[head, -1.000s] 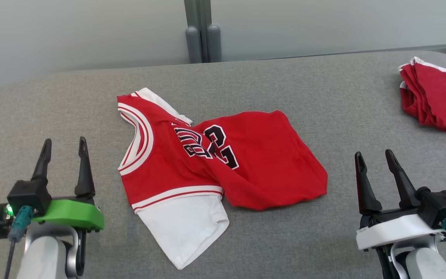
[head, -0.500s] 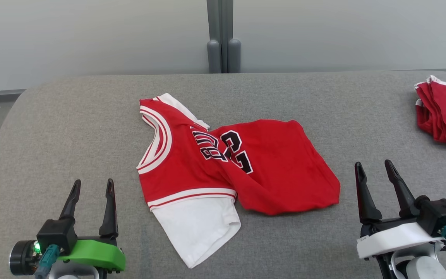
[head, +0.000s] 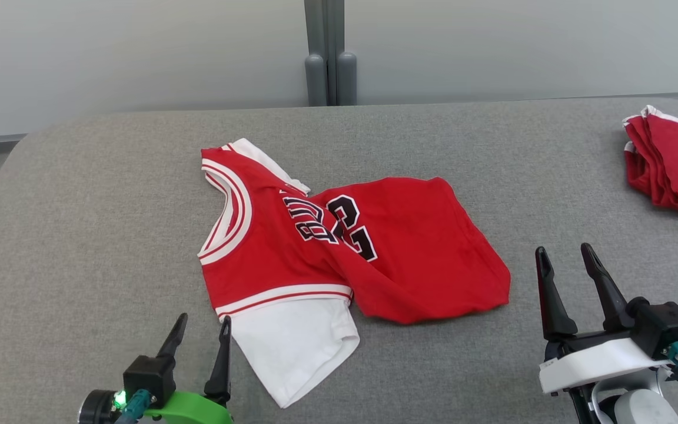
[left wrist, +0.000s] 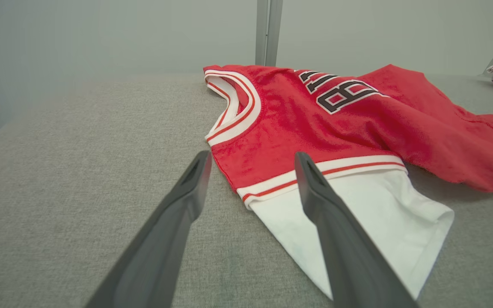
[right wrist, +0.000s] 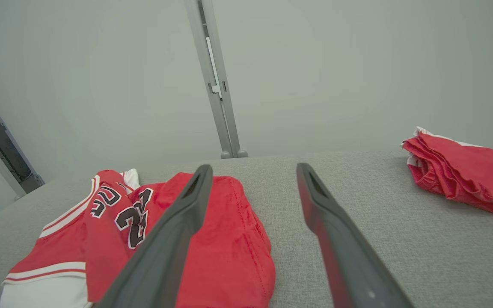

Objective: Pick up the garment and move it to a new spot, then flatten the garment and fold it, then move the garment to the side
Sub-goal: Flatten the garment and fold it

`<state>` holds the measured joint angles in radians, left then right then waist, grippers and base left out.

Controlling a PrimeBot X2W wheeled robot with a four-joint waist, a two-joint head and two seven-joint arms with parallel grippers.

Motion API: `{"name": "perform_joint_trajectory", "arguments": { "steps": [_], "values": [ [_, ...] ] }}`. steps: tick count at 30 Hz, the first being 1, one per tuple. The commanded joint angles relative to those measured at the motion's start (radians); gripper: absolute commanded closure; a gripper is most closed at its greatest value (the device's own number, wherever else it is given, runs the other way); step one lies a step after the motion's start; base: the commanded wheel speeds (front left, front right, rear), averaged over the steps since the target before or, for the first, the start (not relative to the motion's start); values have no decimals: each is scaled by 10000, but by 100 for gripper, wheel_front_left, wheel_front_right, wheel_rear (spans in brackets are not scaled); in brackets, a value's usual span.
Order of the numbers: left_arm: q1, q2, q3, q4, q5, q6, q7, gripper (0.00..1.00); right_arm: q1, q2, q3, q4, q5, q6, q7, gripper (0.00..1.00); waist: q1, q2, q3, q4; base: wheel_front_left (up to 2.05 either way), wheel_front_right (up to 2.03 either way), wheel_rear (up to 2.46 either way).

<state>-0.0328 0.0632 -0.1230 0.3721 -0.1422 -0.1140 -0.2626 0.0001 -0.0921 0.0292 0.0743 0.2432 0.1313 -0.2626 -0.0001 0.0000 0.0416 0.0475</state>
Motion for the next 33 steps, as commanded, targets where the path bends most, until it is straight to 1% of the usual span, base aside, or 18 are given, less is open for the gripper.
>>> {"name": "perform_joint_trajectory", "arguments": {
  "steps": [1, 13, 22, 23, 24, 25, 26, 29, 33],
  "values": [
    [-34, -6, -66, 215, -108, -45, -25, 0, -2, -14, -5, 23, 9, -13, -29, 0, 1, 0, 58, -36, 0, 0, 0],
    [-672, -77, -973, 2276, -262, -156, -27, 0, -216, -118, -1, 67, 2, -13, -29, 0, 1, 0, 365, -227, 0, 0, 0],
    [-1094, -104, -1677, 3844, -603, -166, 8, 0, -295, -132, 62, 113, 11, -13, -29, 0, 1, 0, 504, -430, 0, 0, 0],
    [-1161, -113, -1779, 4018, -684, -169, 10, 10, -305, -132, 58, 120, 13, -13, -29, 0, 1, 0, 509, -444, 0, 0, 0],
    [-1209, -119, -1876, 4118, -744, -171, 30, 29, -307, -134, 52, 122, 15, -13, -29, 0, 1, 0, 508, -452, 0, 0, 0],
    [-1268, -123, -1957, 4132, -822, -173, 34, 58, -307, -133, 45, 117, 17, -14, -29, 0, 1, 0, 510, -457, 0, 0, 0],
    [-1326, -127, -2042, 4104, -906, -175, 33, 100, -306, -132, 37, 112, 18, -14, -29, 0, 1, 0, 513, -457, 0, 0, 0],
    [-1422, -124, -2294, 3851, -1162, -178, 16, 100, -254, -115, -12, 83, 3, -14, -29, 0, 1, 0, 499, -420, 0, 0, 0],
    [-1488, -100, -2125, 3316, -1304, -146, -13, 100, -158, -83, -64, 68, -23, -14, -29, 0, 1, 0, 454, -279, 0, 0, 0]
  ]
}}
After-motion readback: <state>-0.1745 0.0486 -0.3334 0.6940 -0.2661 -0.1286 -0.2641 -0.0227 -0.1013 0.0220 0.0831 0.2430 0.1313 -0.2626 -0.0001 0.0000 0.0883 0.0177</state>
